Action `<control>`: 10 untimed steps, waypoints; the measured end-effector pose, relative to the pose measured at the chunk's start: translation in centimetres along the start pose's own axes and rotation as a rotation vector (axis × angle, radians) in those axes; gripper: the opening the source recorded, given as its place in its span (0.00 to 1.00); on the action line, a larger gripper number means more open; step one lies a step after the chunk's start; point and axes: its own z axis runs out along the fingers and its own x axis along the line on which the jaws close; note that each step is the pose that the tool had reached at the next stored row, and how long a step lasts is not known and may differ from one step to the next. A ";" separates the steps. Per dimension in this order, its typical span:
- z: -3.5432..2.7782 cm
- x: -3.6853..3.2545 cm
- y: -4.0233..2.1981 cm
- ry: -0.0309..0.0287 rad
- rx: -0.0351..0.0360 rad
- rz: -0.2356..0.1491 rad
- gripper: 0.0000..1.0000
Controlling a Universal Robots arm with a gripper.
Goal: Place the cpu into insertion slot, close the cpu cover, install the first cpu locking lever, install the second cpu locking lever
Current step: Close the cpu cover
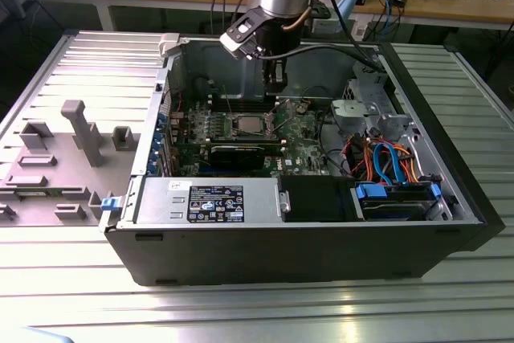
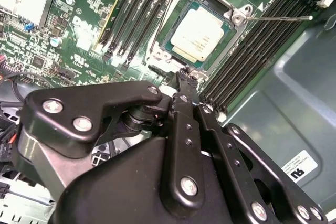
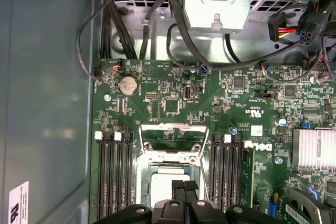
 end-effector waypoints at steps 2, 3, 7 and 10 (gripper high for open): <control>0.02 0.01 0.15 0.0001 0.0005 0.000 0.11; 0.02 0.02 0.20 0.0000 0.0007 0.000 0.11; 0.06 0.04 0.51 0.0000 0.0019 0.000 0.11; 0.09 0.05 0.67 0.0000 0.0026 0.000 0.11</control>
